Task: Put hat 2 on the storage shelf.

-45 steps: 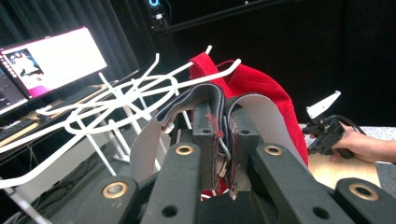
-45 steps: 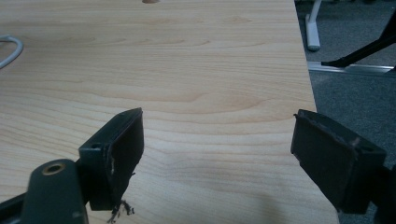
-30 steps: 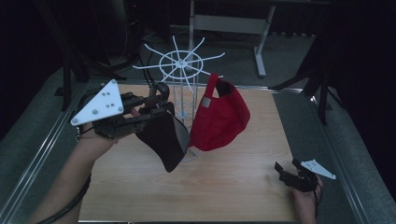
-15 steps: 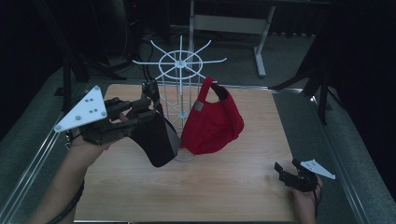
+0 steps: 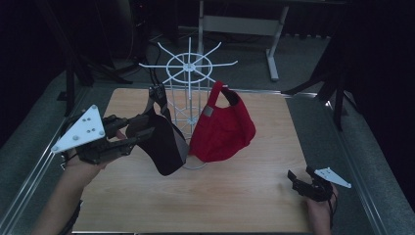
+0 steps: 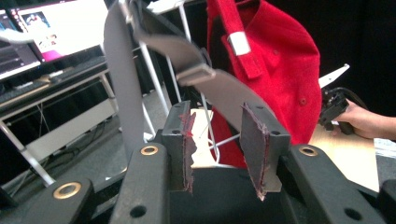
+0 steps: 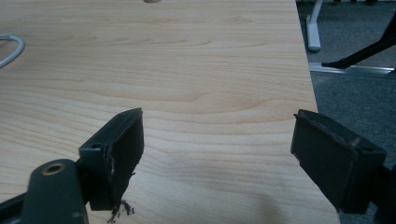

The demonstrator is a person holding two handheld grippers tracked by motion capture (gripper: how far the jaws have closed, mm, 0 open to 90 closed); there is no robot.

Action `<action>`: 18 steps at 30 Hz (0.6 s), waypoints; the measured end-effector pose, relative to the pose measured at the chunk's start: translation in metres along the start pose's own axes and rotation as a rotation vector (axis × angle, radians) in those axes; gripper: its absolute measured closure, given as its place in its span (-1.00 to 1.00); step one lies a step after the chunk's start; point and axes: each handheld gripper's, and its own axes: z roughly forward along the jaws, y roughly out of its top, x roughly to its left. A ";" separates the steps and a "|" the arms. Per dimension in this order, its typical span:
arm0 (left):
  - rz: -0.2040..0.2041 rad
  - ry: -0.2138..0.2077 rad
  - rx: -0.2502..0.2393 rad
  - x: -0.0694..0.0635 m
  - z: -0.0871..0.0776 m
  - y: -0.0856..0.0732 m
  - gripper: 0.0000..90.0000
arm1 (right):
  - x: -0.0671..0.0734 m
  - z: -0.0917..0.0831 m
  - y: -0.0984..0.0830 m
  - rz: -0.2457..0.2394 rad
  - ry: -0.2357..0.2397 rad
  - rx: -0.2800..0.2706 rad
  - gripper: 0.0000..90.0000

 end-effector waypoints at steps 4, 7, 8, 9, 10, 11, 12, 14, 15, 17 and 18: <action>-0.022 0.006 0.011 0.000 -0.004 -0.015 0.43 | 0.000 0.000 0.000 -0.002 0.000 -0.002 -0.62; -0.058 0.008 0.016 0.002 -0.007 -0.031 0.43 | 0.000 0.000 0.000 -0.003 -0.001 0.000 -0.62; -0.064 0.010 0.018 0.002 -0.007 -0.034 0.43 | 0.000 0.000 0.000 -0.003 -0.002 0.001 -0.62; -0.077 0.008 0.022 0.002 -0.007 -0.039 0.43 | 0.000 0.000 0.000 -0.003 -0.002 0.001 -0.62; -0.081 0.007 0.027 0.002 -0.007 -0.043 0.43 | 0.000 0.000 0.000 -0.002 -0.002 0.001 -0.62; -0.083 0.011 0.035 0.002 -0.007 -0.047 0.43 | 0.001 0.000 0.000 -0.002 -0.002 0.001 -0.62; -0.084 0.014 0.041 0.002 -0.006 -0.050 0.43 | 0.001 0.000 0.000 -0.003 -0.002 0.001 -0.62; -0.091 0.018 0.051 0.001 -0.005 -0.060 0.43 | 0.001 0.000 0.000 -0.004 -0.002 0.002 -0.62; -0.095 0.021 0.056 0.001 -0.005 -0.065 0.43 | 0.001 0.000 0.000 -0.003 -0.002 0.001 -0.62; -0.110 0.018 0.059 0.001 -0.004 -0.074 0.43 | 0.001 0.000 0.000 -0.001 -0.003 0.001 -0.62; -0.116 0.018 0.058 0.001 -0.004 -0.078 0.43 | 0.001 0.000 0.000 -0.001 -0.003 0.001 -0.62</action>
